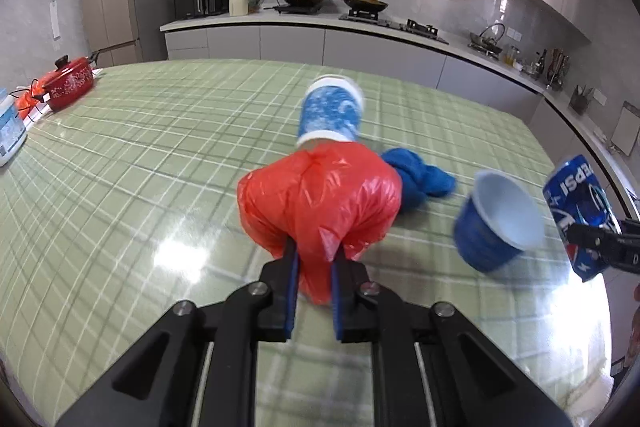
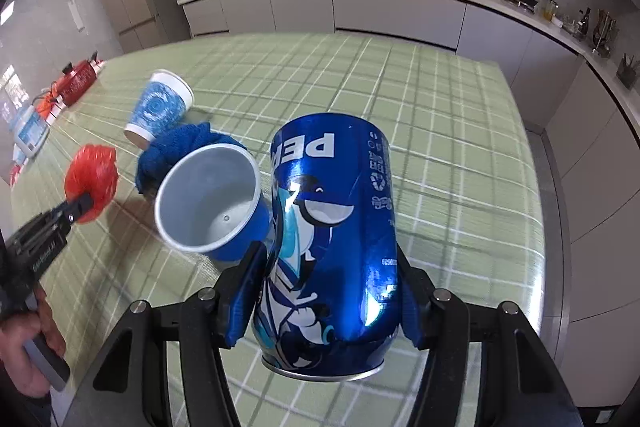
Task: Collect trash
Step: 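Carry the red bag and Pepsi can with both tools over the bin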
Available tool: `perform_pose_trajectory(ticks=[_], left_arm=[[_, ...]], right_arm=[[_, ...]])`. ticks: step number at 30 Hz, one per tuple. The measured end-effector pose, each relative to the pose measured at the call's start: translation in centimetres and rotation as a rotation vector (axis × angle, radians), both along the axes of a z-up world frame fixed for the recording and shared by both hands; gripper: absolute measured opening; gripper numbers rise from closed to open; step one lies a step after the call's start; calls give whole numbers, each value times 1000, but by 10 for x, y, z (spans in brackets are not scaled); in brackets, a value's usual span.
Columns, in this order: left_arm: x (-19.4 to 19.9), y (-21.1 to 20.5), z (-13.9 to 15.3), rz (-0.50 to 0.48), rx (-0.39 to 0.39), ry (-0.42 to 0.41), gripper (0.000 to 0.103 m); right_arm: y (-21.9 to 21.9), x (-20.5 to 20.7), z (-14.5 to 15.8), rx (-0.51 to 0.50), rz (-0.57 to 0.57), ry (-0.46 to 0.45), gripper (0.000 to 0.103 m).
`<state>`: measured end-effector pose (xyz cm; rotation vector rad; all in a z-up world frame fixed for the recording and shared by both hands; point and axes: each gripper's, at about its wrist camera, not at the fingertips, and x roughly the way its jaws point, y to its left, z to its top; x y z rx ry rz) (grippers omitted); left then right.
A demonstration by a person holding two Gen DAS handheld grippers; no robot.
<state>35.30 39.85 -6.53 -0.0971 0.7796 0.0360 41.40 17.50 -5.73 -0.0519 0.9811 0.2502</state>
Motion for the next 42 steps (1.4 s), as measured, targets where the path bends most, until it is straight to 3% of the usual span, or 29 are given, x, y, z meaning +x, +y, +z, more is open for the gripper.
perform_pose_trajectory(ticks=[9,19,31,42], left_arm=[[-33,-46,20,-18,9,-46,14],[-75,-122,30,-80,15,-65,14],[-111,-189,52,-169,16,-119,14],[-131,-264,50,-277,7,-122,14]], right_arm=[[-34,-47,16,17,-3,-56,61],[-105,-107,28,35,-23,-85,61],[-185,-168,48,35,-87,-129,60],[-260,-210,47,19,-191,-134,60]])
